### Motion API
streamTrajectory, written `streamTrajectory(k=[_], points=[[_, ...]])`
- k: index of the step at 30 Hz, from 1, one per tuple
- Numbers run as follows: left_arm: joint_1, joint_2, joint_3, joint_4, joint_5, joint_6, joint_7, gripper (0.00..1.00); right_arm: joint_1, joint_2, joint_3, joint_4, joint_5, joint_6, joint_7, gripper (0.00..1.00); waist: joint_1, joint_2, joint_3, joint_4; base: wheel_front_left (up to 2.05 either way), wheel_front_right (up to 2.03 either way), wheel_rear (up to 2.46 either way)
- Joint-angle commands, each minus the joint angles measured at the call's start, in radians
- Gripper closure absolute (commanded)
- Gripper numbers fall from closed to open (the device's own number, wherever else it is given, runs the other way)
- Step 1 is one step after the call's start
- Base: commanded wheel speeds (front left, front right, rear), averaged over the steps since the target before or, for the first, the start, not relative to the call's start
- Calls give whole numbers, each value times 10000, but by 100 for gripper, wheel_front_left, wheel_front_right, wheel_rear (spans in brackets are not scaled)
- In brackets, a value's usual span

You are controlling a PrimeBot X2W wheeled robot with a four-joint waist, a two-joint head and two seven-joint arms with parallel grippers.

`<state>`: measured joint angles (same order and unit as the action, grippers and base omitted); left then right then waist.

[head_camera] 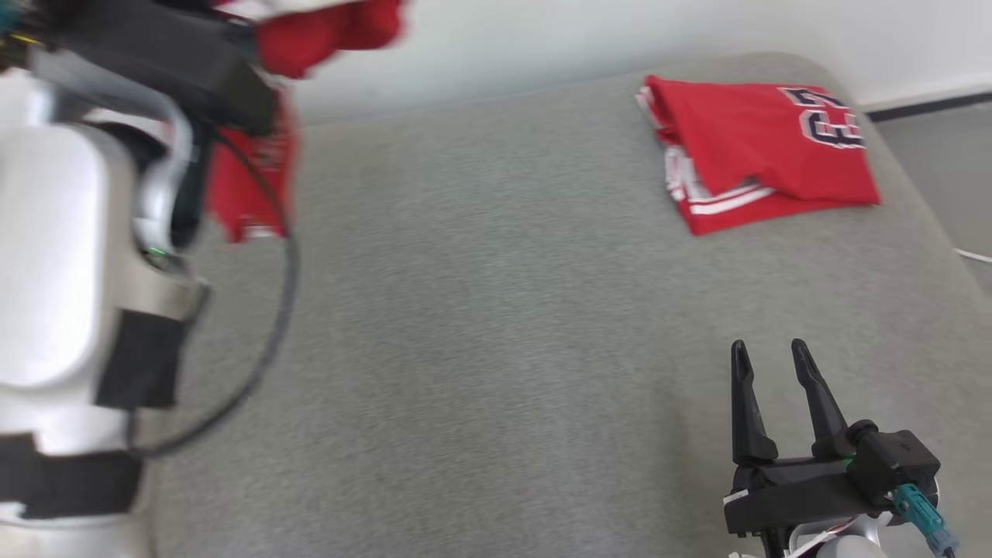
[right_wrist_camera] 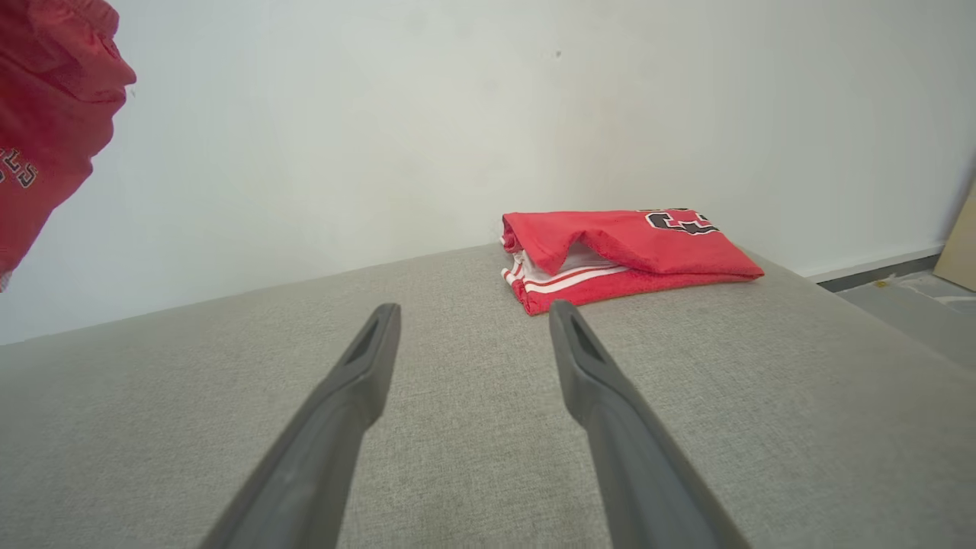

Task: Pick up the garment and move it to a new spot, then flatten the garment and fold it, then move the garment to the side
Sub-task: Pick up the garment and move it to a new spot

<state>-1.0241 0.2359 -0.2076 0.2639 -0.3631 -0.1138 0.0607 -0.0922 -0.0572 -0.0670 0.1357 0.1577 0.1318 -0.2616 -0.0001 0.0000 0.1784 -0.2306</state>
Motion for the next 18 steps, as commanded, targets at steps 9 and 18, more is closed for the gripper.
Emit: streamTrajectory(k=[9, 18], points=[[1713, -664, -651, -703, -350, 160, 224, 100, 39, 94, 54, -59, 274, -26, -43, 0, 1, 0, 121, -984, 0, 0, 0], [4476, -1161, -818, 392, -770, 441, -803, 100, -126, 91, 140, -41, 396, -26, -44, 0, 1, 0, 281, -1012, 0, 0, 0]])
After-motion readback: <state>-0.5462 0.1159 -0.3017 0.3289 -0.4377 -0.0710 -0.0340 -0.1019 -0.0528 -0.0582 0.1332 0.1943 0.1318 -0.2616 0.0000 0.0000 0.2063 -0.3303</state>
